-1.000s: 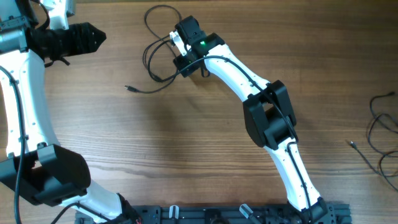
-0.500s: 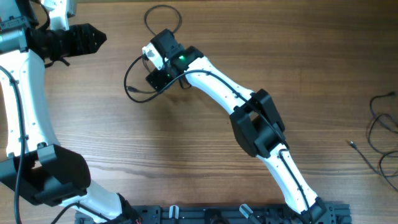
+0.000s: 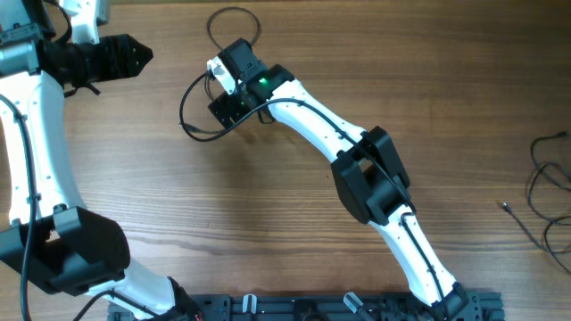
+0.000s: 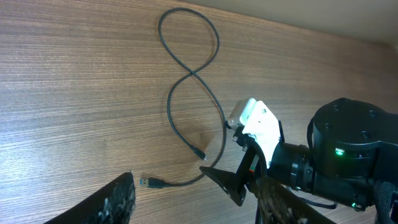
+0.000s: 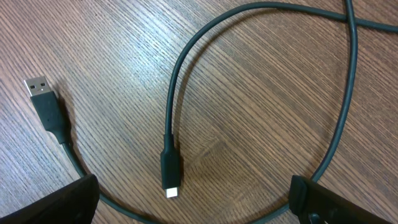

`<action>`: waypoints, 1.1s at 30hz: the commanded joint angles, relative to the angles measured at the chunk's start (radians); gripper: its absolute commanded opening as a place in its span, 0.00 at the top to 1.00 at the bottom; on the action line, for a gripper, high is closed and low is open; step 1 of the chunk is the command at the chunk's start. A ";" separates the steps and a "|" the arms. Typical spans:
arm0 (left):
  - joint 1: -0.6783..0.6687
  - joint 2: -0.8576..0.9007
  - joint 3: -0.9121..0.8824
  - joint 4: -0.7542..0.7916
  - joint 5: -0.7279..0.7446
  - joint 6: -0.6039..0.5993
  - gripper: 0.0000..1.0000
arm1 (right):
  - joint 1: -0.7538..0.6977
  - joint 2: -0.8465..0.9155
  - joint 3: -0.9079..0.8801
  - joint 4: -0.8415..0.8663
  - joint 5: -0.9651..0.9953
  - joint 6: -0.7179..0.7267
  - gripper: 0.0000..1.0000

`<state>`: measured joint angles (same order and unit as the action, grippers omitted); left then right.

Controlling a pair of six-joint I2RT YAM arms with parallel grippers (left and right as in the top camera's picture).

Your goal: Untangle cables

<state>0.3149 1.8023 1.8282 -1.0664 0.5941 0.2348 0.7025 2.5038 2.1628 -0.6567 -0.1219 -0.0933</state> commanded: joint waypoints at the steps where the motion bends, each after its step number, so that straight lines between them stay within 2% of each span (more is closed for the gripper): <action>1: -0.005 -0.022 0.016 -0.001 0.020 0.020 0.35 | 0.002 0.025 0.021 0.006 0.020 0.019 0.00; 6: -0.005 -0.022 0.016 -0.001 0.019 0.020 0.36 | 0.002 0.026 0.002 0.003 0.060 0.106 0.01; 10: -0.005 -0.013 0.016 -0.001 0.019 0.034 0.34 | -0.012 0.024 0.007 -0.008 0.306 0.161 0.00; 16: -0.016 0.079 0.016 0.001 0.076 0.080 0.34 | -0.080 -0.002 0.011 -0.131 0.515 0.310 0.00; 21: -0.079 0.198 0.016 0.027 0.083 0.081 0.38 | -0.152 -0.057 0.011 -0.205 0.568 0.381 0.00; 27: -0.217 0.313 0.016 0.124 0.077 0.070 0.41 | -0.256 -0.145 0.011 -0.298 0.570 0.383 0.00; 28: -0.239 0.325 0.016 0.142 0.066 0.068 0.43 | -0.270 -0.155 0.011 -0.316 0.570 0.385 0.00; 33: -0.340 0.372 0.016 0.232 -0.203 -0.012 0.45 | -0.337 -0.206 0.011 -0.389 0.569 0.391 0.00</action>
<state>0.0162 2.1380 1.8282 -0.8612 0.5587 0.2668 0.3923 2.3512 2.1624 -1.0180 0.4278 0.2760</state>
